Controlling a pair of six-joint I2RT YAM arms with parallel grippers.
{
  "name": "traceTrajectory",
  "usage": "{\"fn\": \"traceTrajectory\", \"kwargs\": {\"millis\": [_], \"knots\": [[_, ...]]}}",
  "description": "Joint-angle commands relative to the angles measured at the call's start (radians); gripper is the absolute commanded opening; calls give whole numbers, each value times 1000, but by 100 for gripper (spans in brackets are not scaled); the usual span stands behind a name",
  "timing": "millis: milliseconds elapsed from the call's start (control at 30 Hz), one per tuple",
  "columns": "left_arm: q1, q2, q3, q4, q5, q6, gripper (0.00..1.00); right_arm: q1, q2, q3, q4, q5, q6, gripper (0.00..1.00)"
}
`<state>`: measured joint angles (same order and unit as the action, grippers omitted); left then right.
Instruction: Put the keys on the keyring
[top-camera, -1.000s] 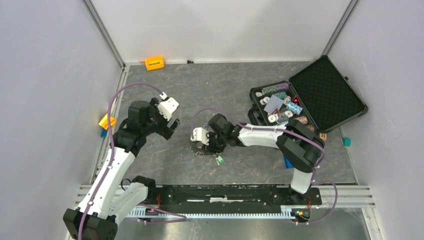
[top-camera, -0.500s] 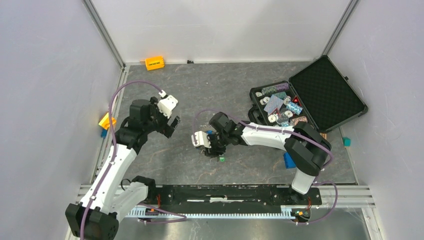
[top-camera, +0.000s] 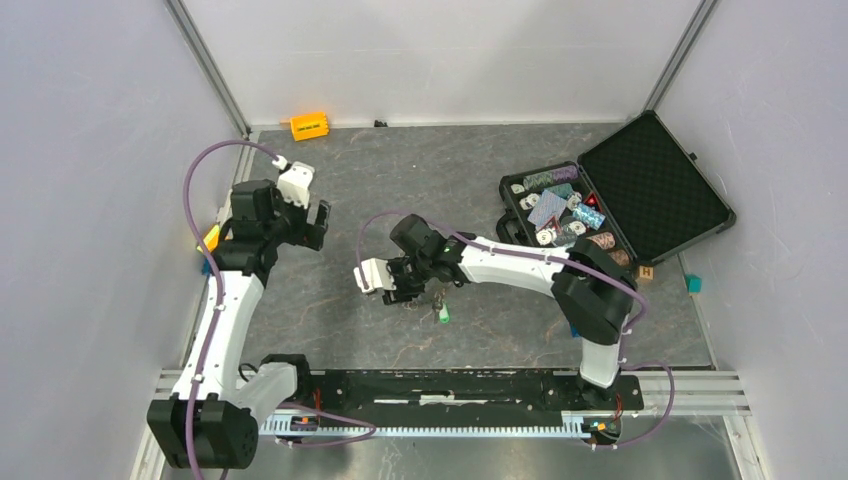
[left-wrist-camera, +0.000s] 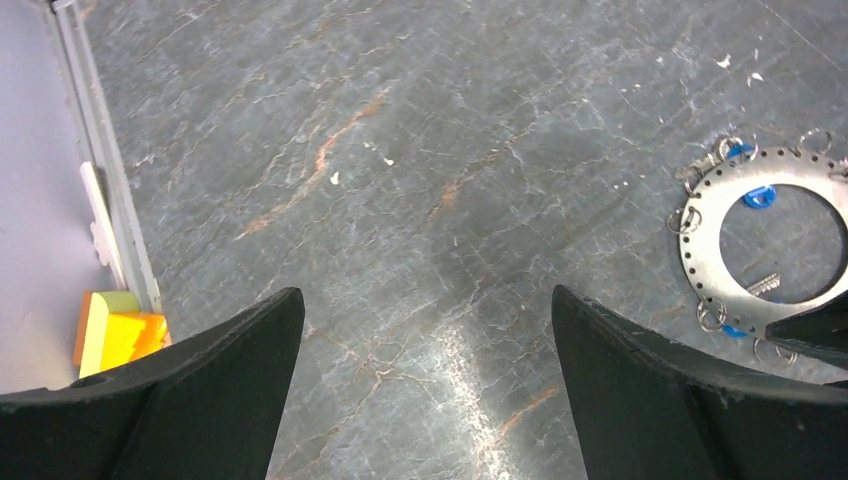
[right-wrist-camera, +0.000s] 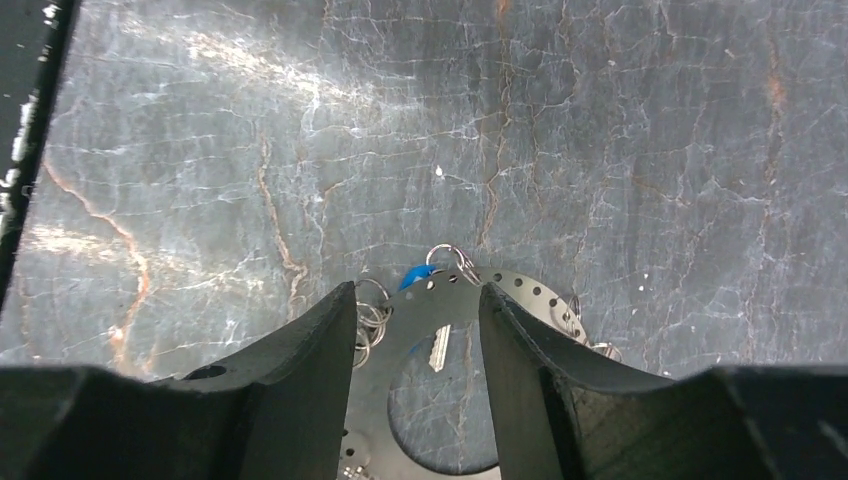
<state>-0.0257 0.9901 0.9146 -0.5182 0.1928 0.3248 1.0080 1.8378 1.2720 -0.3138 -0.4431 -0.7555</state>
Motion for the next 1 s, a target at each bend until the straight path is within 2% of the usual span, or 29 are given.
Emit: {"fn": "traceTrajectory", "kwargs": {"millis": [0,367,733,967], "knots": [[64,2,52,21,45,-66,100,1,68,84,-40,13,-65,53],[76,-7,54,20,88,-62,100,1,162,179,-121,64,-187,51],[77,-18,35,56,31,-88,100,3,229,249,-191,70,-296,48],[78,-20,32,51,33,-83,100,3,259,285,-212,62,-303,38]]}}
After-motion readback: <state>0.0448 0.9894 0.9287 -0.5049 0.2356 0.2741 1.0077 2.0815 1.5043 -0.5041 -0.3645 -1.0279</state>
